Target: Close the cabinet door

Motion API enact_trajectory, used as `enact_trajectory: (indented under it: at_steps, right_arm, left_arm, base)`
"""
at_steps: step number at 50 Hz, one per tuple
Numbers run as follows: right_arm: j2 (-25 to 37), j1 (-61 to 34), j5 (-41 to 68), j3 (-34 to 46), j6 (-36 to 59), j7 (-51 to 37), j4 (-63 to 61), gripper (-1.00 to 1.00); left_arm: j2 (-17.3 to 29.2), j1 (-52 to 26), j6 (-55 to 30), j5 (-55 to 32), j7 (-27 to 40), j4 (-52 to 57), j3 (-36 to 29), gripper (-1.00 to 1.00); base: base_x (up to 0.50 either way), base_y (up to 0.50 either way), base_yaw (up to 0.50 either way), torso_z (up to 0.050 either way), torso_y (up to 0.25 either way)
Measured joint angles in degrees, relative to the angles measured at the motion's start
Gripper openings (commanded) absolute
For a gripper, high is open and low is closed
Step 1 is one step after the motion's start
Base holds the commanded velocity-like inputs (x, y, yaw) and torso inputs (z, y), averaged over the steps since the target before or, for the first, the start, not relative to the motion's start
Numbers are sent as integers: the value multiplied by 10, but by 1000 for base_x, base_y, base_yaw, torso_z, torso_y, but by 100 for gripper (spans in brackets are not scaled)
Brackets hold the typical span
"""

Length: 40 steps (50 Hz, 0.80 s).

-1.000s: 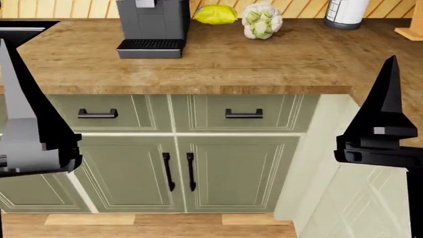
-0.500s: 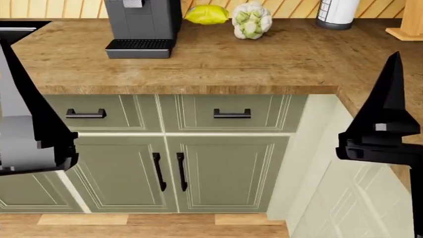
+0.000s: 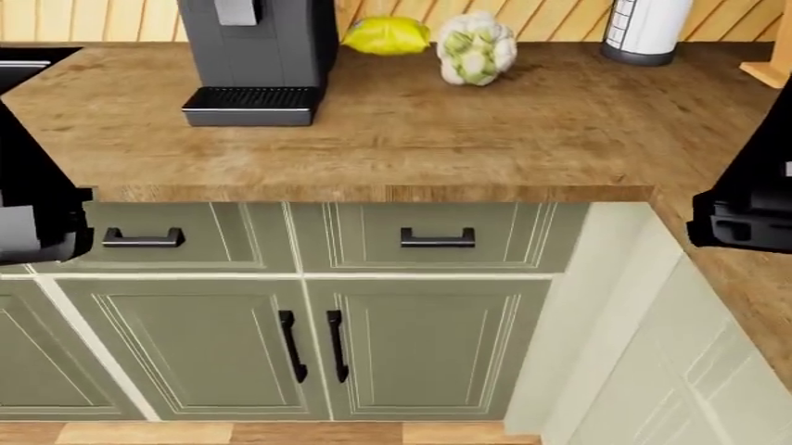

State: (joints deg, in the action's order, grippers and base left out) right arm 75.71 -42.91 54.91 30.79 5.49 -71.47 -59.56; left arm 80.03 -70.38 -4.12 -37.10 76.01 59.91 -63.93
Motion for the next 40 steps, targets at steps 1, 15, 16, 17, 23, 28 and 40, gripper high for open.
enact_trajectory:
  at_steps: [1,15,16,17,23,28,40]
  right_arm:
    - [1,-2,1,1,-1,-1,0,100]
    - [14,-14,3,15,-13,-6,3,100]
    - [15,-15,3,16,-14,-6,3,100]
    - [15,-15,3,17,-15,-6,3,100]
    - [19,-15,1,21,-21,-7,3,100]
    - [20,-14,-2,25,-25,-8,4,100]
    - [24,-12,-7,33,-32,-10,5,100]
  left_arm:
    - [1,-8,0,-2,0,0,-5,100]
    - [8,-106,3,-14,9,0,-93,100]
    - [9,-112,4,-14,10,0,-99,100]
    - [9,-119,4,-14,11,0,-106,100]
    - [11,-157,8,-14,16,0,-147,100]
    - [12,-187,11,-14,20,0,-180,100]
    - [15,-248,17,-13,29,0,-247,100]
  base:
    - [359,0,0,0,0]
    - [360,0,0,0,0]
    - [363,0,0,0,0]
    - [359,0,0,0,0]
    - [360,0,0,0,3]
    - [358,0,0,0,0]
    - [359,0,0,0,1]
